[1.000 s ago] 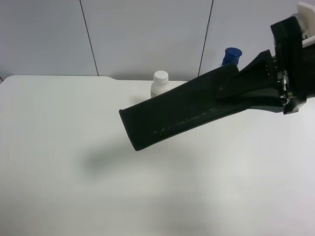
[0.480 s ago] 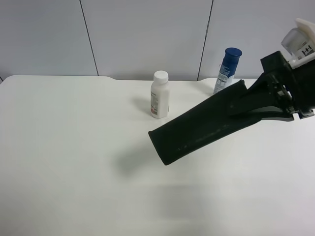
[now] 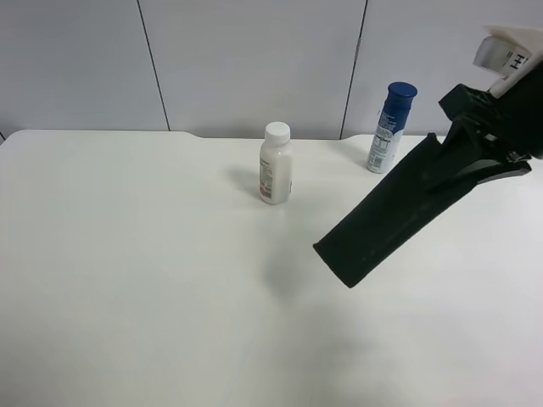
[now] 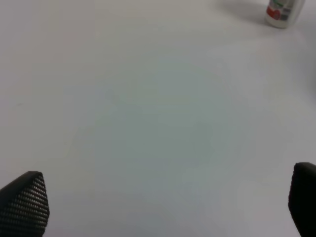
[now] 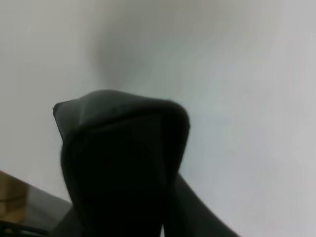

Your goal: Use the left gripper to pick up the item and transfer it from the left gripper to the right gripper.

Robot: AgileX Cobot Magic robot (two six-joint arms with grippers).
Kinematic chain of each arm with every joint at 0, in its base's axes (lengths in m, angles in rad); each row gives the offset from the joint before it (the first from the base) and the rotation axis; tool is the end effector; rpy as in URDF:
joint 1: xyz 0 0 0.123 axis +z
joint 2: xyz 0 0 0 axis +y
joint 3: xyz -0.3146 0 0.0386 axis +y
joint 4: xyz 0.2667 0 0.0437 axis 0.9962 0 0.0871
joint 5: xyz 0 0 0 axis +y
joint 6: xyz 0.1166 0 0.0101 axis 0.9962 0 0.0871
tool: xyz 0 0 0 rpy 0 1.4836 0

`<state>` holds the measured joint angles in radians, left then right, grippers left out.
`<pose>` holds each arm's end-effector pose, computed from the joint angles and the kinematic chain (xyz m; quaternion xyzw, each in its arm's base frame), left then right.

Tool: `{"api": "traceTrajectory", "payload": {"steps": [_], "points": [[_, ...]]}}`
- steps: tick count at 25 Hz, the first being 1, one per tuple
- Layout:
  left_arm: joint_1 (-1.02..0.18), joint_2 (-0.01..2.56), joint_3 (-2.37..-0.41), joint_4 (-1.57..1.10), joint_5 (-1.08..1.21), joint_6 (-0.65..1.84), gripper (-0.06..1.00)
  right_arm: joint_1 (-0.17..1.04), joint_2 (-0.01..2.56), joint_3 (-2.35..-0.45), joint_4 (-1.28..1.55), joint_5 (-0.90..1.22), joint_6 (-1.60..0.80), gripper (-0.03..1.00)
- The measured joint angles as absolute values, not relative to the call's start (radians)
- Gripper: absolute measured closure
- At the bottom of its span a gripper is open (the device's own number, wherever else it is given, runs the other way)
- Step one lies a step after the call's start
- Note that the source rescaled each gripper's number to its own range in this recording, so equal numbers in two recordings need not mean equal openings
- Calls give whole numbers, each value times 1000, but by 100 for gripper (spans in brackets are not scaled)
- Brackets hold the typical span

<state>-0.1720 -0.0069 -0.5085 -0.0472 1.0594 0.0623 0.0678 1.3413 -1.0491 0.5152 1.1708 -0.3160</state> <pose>-0.0002 -0.0048 0.2773 0.1003 0.8427 -0.0525 0.5264 0.2552 0.0706 0.3020 -0.1091 0.9592 0.2297 0.1235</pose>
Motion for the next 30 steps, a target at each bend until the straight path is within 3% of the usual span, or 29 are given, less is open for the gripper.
{"api": "traceTrajectory", "payload": {"steps": [13,22,30], "points": [[-164,-7,-509,-47,1059,62,-5,68,1610,-1263,390,1211,-310,93],[-164,-7,-509,-47,1059,62,-5,68,1839,-1278,379,1211,-312,94],[-164,-7,-509,-47,1059,62,-5,68,1897,-1284,413,1207,-353,95]]}}
